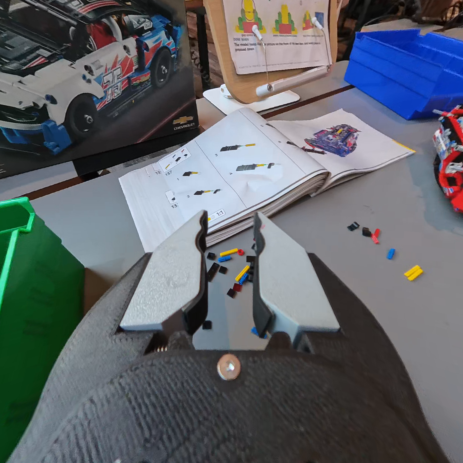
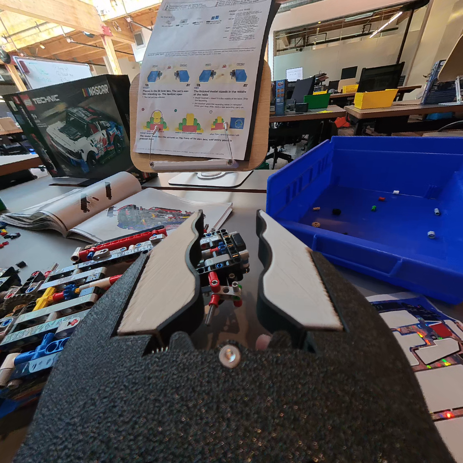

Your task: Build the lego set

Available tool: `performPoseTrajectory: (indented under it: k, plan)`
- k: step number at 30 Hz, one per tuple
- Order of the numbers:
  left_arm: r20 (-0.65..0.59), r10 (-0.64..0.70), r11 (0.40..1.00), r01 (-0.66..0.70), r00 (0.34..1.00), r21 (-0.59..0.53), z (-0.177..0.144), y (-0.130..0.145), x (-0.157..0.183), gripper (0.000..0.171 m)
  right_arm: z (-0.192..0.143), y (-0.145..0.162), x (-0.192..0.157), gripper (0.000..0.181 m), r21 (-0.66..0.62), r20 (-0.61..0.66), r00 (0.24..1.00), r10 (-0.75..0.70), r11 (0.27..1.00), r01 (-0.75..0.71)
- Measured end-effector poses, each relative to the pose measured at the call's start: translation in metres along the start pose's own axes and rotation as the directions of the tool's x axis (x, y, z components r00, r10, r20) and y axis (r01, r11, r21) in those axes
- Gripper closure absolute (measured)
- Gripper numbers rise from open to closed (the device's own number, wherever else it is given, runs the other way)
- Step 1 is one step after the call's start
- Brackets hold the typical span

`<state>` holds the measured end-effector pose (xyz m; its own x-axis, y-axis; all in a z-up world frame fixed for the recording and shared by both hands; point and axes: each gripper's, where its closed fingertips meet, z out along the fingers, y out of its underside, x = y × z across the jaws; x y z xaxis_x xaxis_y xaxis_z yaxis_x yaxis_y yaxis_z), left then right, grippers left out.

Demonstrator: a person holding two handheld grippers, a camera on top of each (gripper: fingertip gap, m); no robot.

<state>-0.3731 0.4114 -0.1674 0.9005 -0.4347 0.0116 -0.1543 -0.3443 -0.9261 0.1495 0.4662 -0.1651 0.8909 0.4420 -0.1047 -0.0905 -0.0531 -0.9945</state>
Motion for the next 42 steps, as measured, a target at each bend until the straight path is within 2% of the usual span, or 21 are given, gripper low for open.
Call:
performPoseTrajectory:
  k: [1,4,6,8,9,10,11,12,13,14,16,18,20,23,26,28,30,33,35,38,42]
  plan:
    - [0.018,-0.036,0.999,0.036,0.999,0.015,-0.003,-0.003,-0.004,0.126,-0.001,-0.001,0.001,0.14,0.005,-0.002,1.0,0.006,1.0,-0.006]
    - [0.035,-0.111,0.988,0.107,0.993,0.108,-0.012,-0.018,-0.01,0.121,-0.003,-0.003,0.004,0.138,0.019,-0.01,1.0,0.016,1.0,-0.016]
    - [0.046,-0.086,0.991,0.08,0.995,0.112,-0.012,-0.018,-0.01,0.115,-0.007,-0.007,0.013,0.132,0.039,-0.077,0.996,-0.036,0.998,0.039]
    - [0.043,-0.039,0.997,0.035,0.998,0.075,-0.01,-0.014,-0.006,0.119,-0.011,-0.012,0.022,0.114,0.042,-0.149,0.985,-0.087,0.995,0.094]
    - [-0.001,-0.006,0.998,0.006,1.0,0.057,-0.01,-0.011,0.002,0.125,-0.013,-0.012,0.022,0.115,0.032,-0.157,0.983,-0.095,0.994,0.101]
    - [-0.043,0.03,0.998,-0.028,0.999,0.048,-0.011,-0.01,0.01,0.125,-0.015,-0.012,0.02,0.119,0.019,-0.145,0.985,-0.097,0.995,0.101]
    - [-0.034,0.051,0.998,-0.05,0.998,0.044,-0.011,-0.009,0.01,0.129,-0.018,-0.01,0.014,0.13,0.001,-0.117,0.988,-0.097,0.995,0.098]
    - [-0.025,0.083,0.996,-0.083,0.996,0.032,-0.012,-0.006,0.008,0.137,-0.021,-0.006,0.006,0.158,-0.033,-0.069,0.993,-0.101,0.995,0.099]
    - [-0.036,0.126,0.992,-0.126,0.991,0.013,-0.012,-0.002,0.01,0.153,-0.025,-0.001,-0.002,0.181,-0.081,-0.029,0.993,-0.111,0.991,0.109]
    - [-0.057,0.167,0.986,-0.168,0.984,-0.002,-0.013,0.001,0.013,0.171,-0.03,0.003,-0.005,0.181,-0.128,-0.021,0.992,-0.123,0.985,0.12]
    - [-0.061,0.185,0.983,-0.186,0.981,-0.008,-0.014,0.003,0.013,0.171,-0.043,0.003,-0.013,0.181,-0.18,-0.016,0.985,-0.174,0.969,0.168]
    - [-0.091,0.165,0.986,-0.167,0.982,-0.016,-0.014,0.004,0.017,0.171,-0.058,-0.012,-0.027,0.181,-0.169,0.0,0.978,-0.211,0.963,0.208]
    - [-0.149,0.148,0.987,-0.155,0.978,-0.032,-0.013,0.009,0.025,0.171,-0.07,-0.04,-0.056,0.181,-0.126,0.069,0.98,-0.188,0.973,0.196]
    - [-0.276,0.125,0.979,-0.164,0.953,-0.121,-0.012,0.026,0.044,0.166,-0.079,-0.083,-0.124,0.178,-0.06,0.252,0.95,-0.184,0.977,0.205]
    - [-0.301,0.135,0.963,-0.196,0.944,-0.183,-0.009,0.038,0.052,0.163,-0.073,-0.092,-0.205,0.158,-0.096,0.462,0.879,-0.114,0.979,0.178]
    - [-0.307,0.149,0.955,-0.217,0.94,-0.202,-0.007,0.043,0.056,0.161,-0.069,-0.077,-0.271,0.146,-0.156,0.624,0.781,-0.02,0.976,0.149]
    - [-0.3,0.157,0.951,-0.226,0.941,-0.21,-0.005,0.045,0.057,0.161,-0.072,-0.053,-0.338,0.126,-0.224,0.757,0.649,0.074,0.963,0.152]
    - [-0.273,0.151,0.957,-0.21,0.95,-0.201,-0.003,0.042,0.055,0.164,-0.071,-0.014,-0.413,0.125,-0.302,0.846,0.504,0.177,0.937,0.178]
    - [-0.261,0.137,0.962,-0.191,0.956,-0.195,-0.004,0.04,0.052,0.165,-0.061,0.014,-0.439,0.122,-0.356,0.851,0.479,0.213,0.906,0.229]
    - [-0.237,0.101,0.968,-0.151,0.966,-0.202,-0.006,0.038,0.044,0.164,-0.041,0.045,-0.459,0.13,-0.397,0.848,0.472,0.24,0.879,0.266]
    - [-0.198,0.066,0.976,-0.105,0.978,-0.192,-0.01,0.033,0.031,0.164,-0.009,0.068,-0.477,0.13,-0.379,0.857,0.469,0.216,0.88,0.288]
